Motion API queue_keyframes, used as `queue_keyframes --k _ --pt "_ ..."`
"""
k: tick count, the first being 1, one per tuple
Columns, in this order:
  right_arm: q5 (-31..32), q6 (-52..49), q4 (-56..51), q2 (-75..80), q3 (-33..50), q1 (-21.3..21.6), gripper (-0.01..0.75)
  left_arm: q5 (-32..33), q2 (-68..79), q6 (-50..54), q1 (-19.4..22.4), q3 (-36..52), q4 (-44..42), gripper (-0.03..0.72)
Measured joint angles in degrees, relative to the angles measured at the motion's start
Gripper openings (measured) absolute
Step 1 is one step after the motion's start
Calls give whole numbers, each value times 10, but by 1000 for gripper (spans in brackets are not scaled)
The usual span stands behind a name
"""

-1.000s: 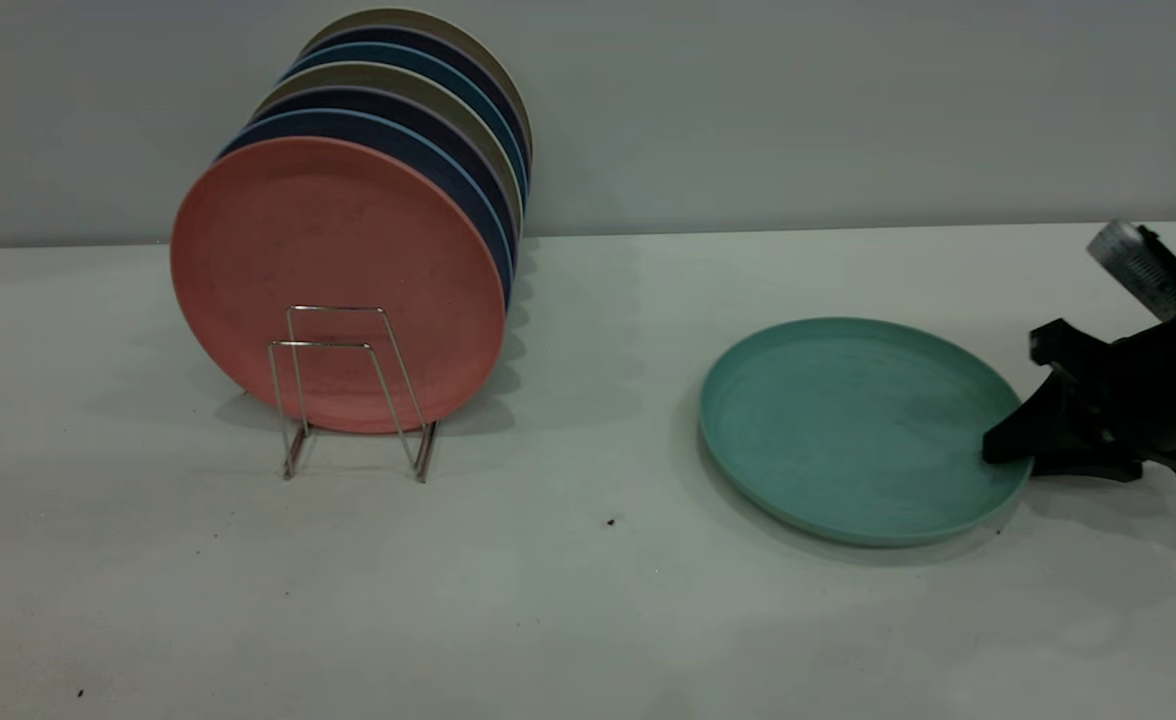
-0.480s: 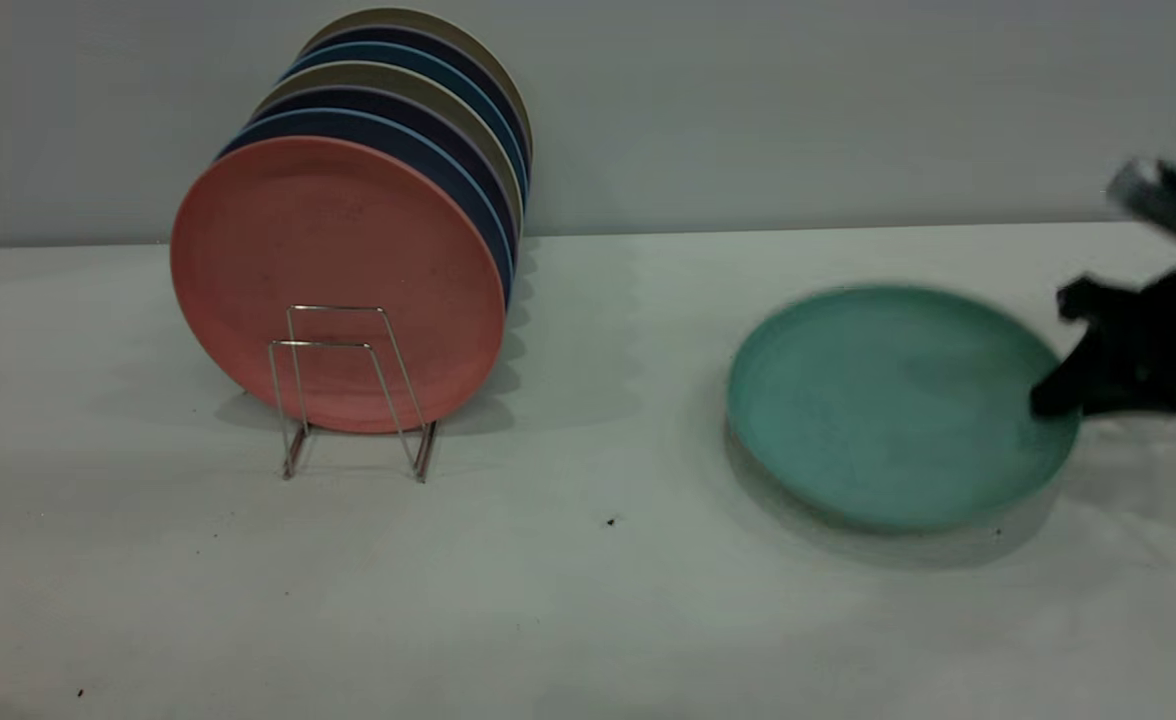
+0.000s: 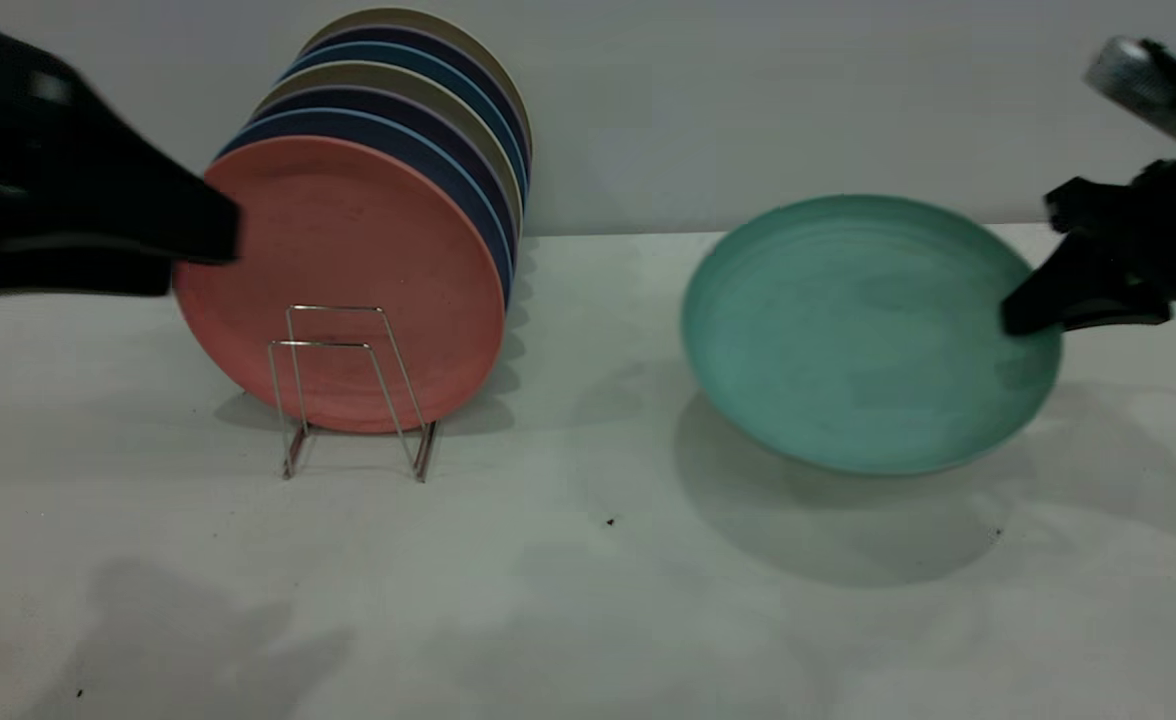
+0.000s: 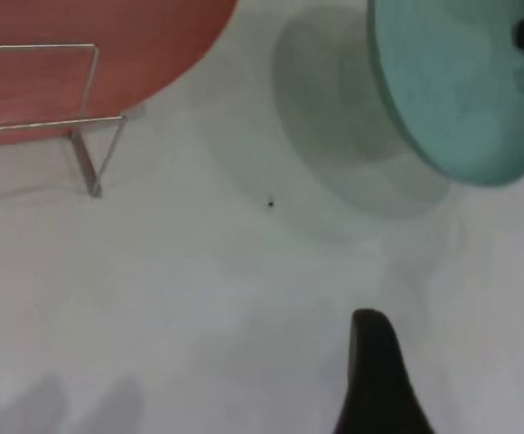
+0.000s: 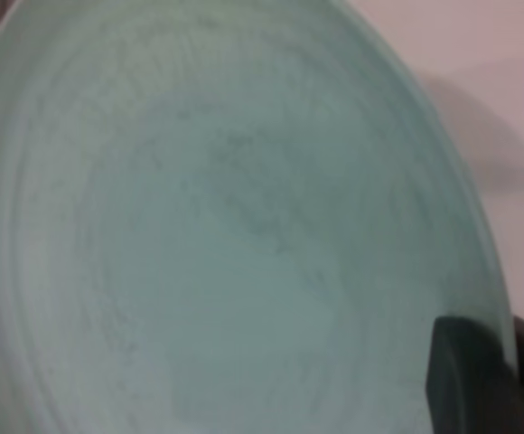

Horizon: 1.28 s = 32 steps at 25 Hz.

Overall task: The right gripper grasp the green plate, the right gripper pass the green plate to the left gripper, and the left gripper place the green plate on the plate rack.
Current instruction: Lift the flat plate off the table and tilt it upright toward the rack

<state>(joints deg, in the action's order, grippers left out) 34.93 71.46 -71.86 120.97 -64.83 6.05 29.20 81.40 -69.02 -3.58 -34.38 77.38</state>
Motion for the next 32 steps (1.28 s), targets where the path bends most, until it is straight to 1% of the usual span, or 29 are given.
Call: queue_keyframes --k 6,10,16,21,24,27,29,30,32 --pt "9 -8 12 0 0 -59 13 -1 144 -31 -46 -62 26 497" --pt "20 -15 12 0 0 -90 13 -3 189 -33 -68 -80 33 497" --pt "60 -17 -15 0 0 -134 13 -13 201 -65 -71 -84 73 497" --pt "89 -17 -44 0 0 -148 13 -16 201 -69 -71 -84 84 497" --pt "119 -15 -68 0 0 -160 15 -19 201 -72 -71 -84 98 497" --pt "167 -1 -104 0 0 -180 17 -17 201 -73 -71 -84 105 486" --pt "179 14 -121 0 0 -193 28 -3 201 -75 -71 -84 106 427" --pt "179 22 -128 0 0 -195 34 2 201 -75 -70 -84 105 362" --pt "173 32 -128 0 1 -197 58 13 201 -72 -70 -84 110 185"
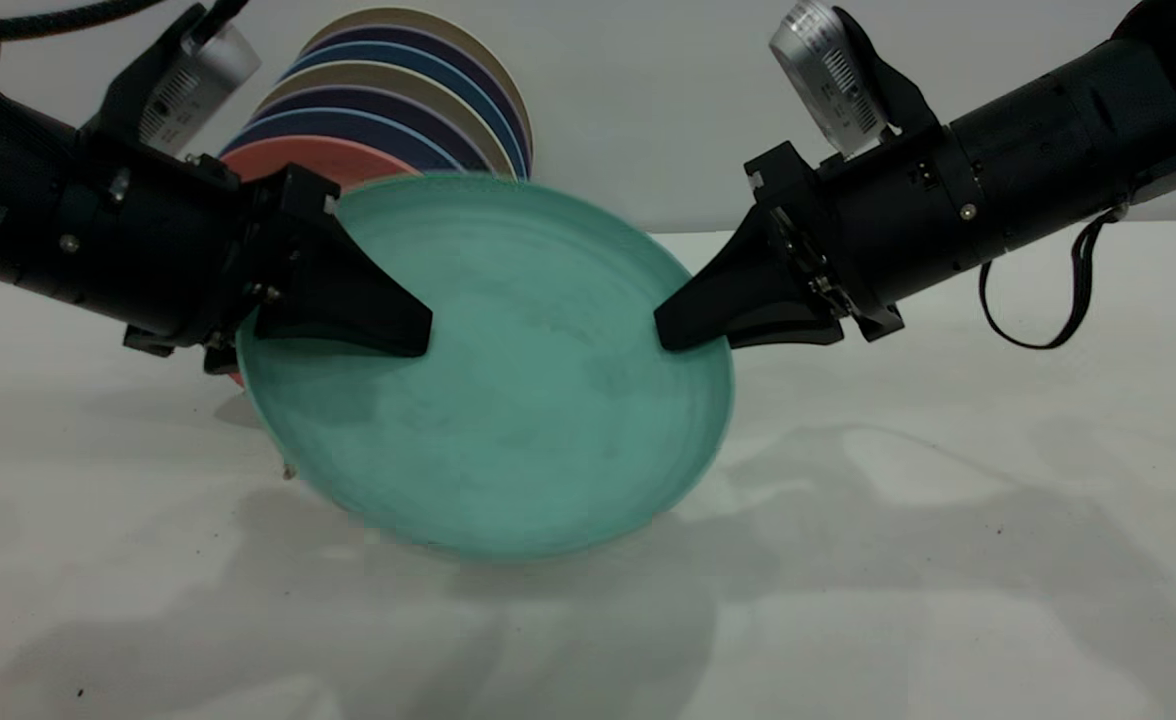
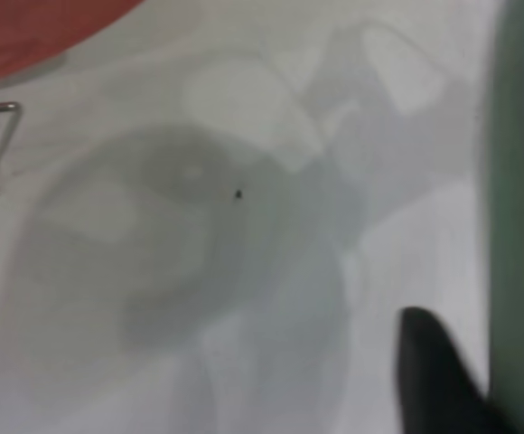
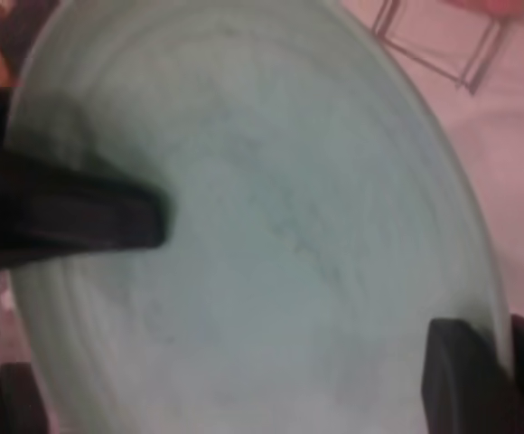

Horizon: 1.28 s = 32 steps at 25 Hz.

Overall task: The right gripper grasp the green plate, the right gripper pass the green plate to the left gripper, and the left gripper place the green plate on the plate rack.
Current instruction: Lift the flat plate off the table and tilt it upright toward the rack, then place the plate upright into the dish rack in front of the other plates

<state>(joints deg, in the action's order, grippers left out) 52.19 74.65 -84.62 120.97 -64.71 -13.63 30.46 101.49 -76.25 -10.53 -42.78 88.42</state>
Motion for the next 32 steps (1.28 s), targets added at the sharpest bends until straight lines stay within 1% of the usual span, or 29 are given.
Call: queue_keyframes --k 1,3,6,9,11,13,14,16,18,21,22,24,27,30,32 --pt "-3 3 4 0 0 0 83 8 -1 -1 0 -1 1 134" --pt "5 1 17 0 0 5 149 11 -1 -15 -1 -4 -4 136" --pt "37 -18 50 0 0 26 318 -3 -4 -43 -2 -19 -67 136" --pt "75 -40 83 -3 0 65 521 -29 -19 -49 -2 -44 -165 136" --pt "107 -43 92 -6 0 94 622 -32 -38 -51 -2 -68 -247 136" --pt "128 -45 96 -15 0 126 692 -26 -56 -51 -2 -94 -337 136" --pt "132 -47 98 -18 0 143 708 -15 -63 -51 -2 -109 -388 136" --pt "134 -52 98 -22 0 172 719 20 -70 -52 -2 -144 -477 136" --pt "134 -57 101 -23 0 197 711 80 -71 -53 -2 -182 -561 136" --pt "134 -58 106 -23 0 222 672 159 -71 -52 -2 -242 -641 136" --pt "134 -59 106 -23 0 226 653 174 -71 -52 -2 -262 -658 136" --pt "134 -59 107 -23 0 229 616 184 -71 -52 -2 -295 -683 136" --pt "136 -59 107 -23 0 229 570 177 -71 -75 -2 -337 -709 136" --pt "136 -59 107 -23 0 229 559 159 -71 -139 -2 -358 -718 136" --pt "136 -59 107 -23 0 229 557 135 -71 -168 -2 -359 -714 136"
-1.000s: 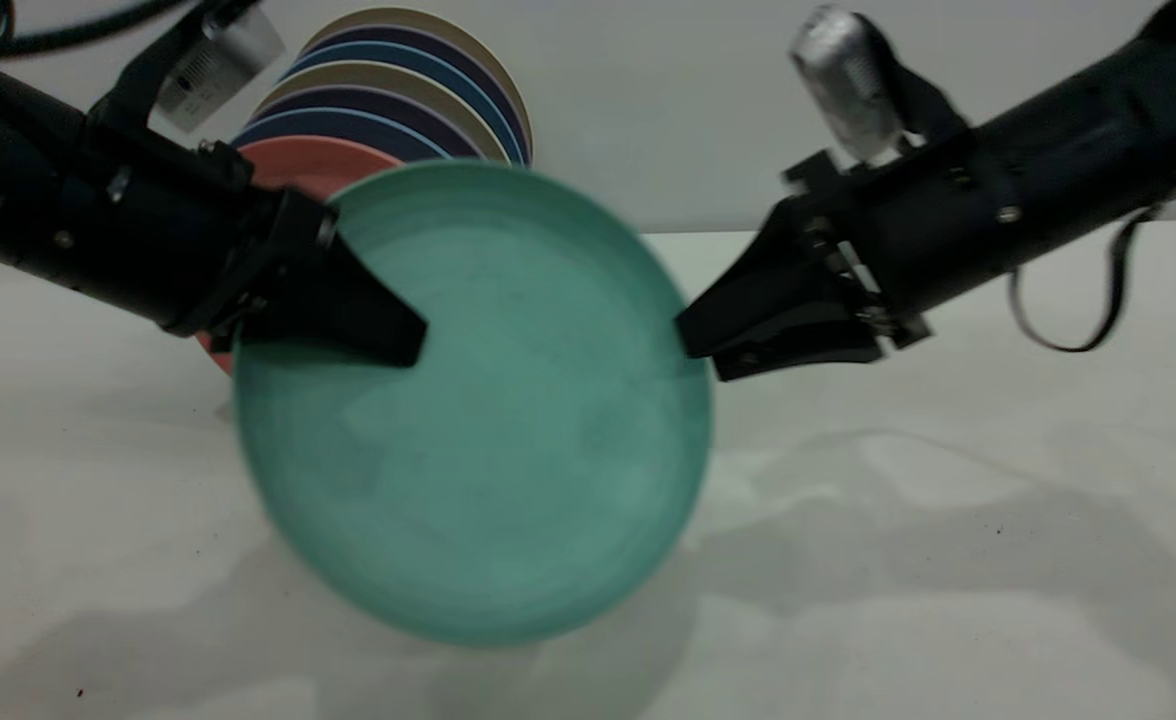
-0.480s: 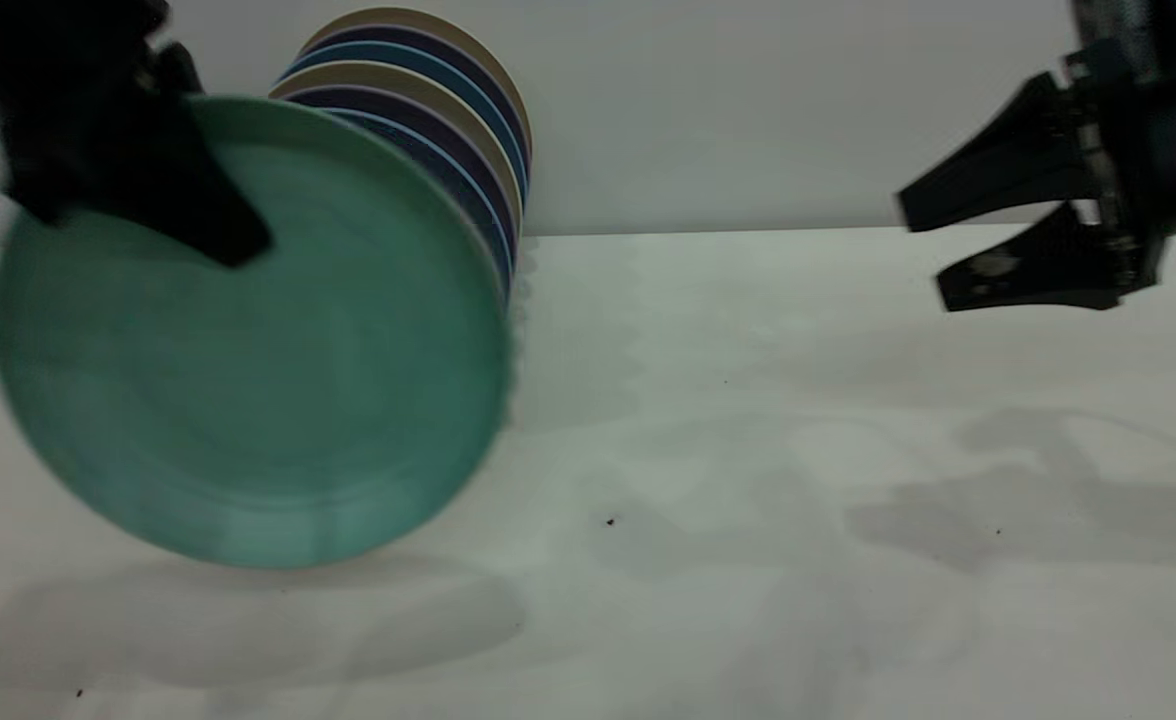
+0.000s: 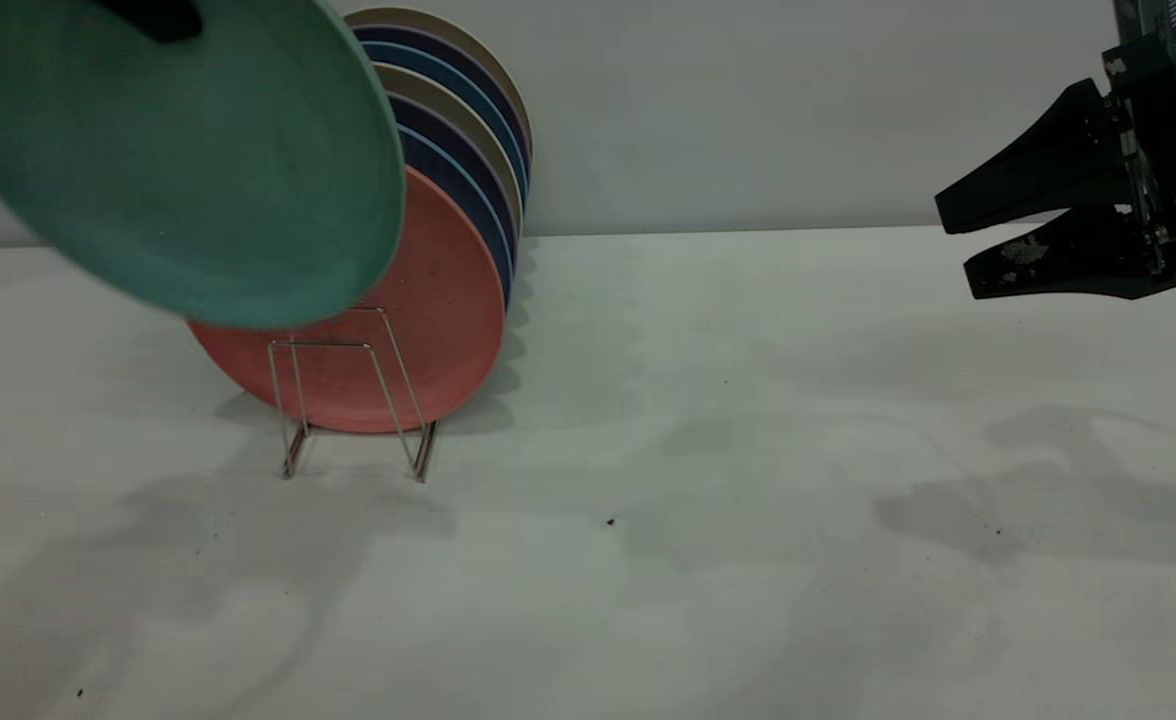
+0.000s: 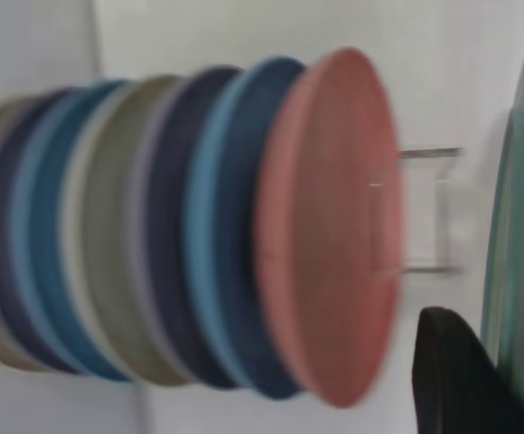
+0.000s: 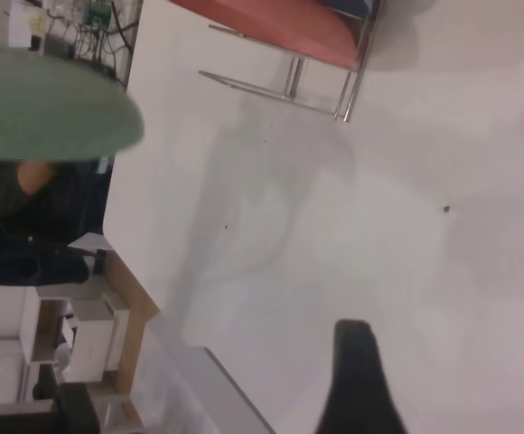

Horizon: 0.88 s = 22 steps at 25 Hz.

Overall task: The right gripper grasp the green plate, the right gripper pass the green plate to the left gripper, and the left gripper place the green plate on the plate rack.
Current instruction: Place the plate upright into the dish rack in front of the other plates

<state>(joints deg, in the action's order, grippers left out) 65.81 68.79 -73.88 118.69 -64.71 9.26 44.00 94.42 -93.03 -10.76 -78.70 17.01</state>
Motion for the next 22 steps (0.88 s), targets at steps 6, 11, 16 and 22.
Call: queue_keyframes --k 6,11,16,22 --pt "0 0 1 0 0 0 555 -61 18 -20 -5 0 18 136" --pt "0 1 6 0 0 0 554 -96 41 -21 -21 0 21 136" --pt "1 1 10 0 0 0 554 -121 56 -17 -22 0 21 136" --pt "1 1 11 0 0 0 554 -122 76 -4 -21 0 12 136"
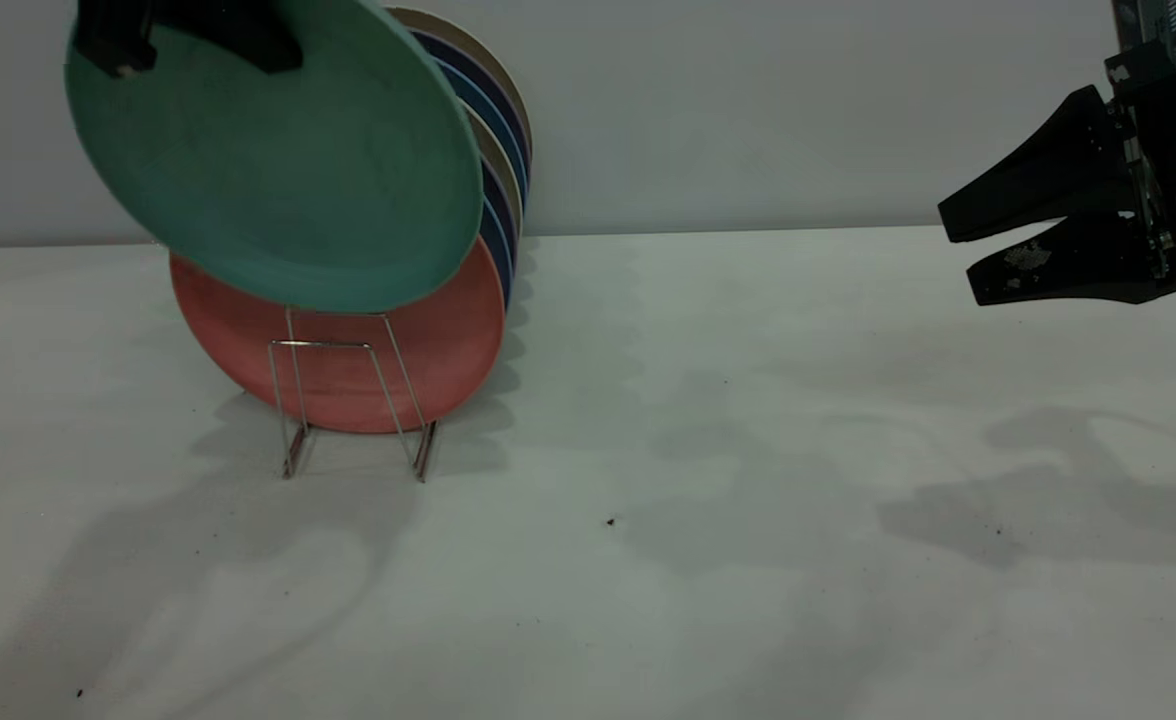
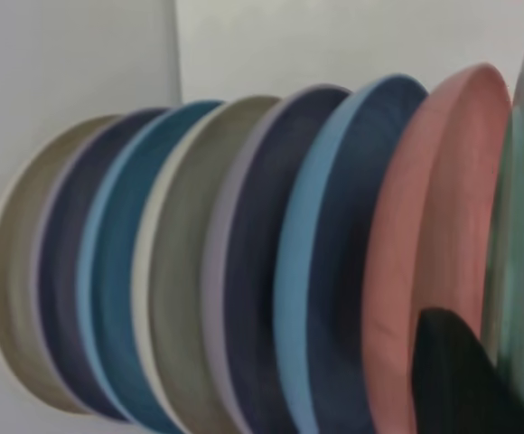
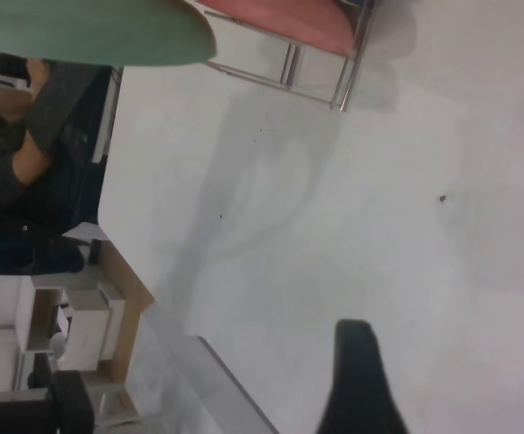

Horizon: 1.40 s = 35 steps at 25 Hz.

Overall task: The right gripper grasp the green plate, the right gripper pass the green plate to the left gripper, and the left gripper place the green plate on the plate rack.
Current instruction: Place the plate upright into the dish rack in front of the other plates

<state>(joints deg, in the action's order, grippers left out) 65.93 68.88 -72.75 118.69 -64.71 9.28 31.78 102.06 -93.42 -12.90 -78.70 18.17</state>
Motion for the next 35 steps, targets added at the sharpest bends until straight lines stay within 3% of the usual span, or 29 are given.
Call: queue_keyframes --k 35 --pt "0 0 2 0 0 0 554 -30 69 15 2 0 -25 136"
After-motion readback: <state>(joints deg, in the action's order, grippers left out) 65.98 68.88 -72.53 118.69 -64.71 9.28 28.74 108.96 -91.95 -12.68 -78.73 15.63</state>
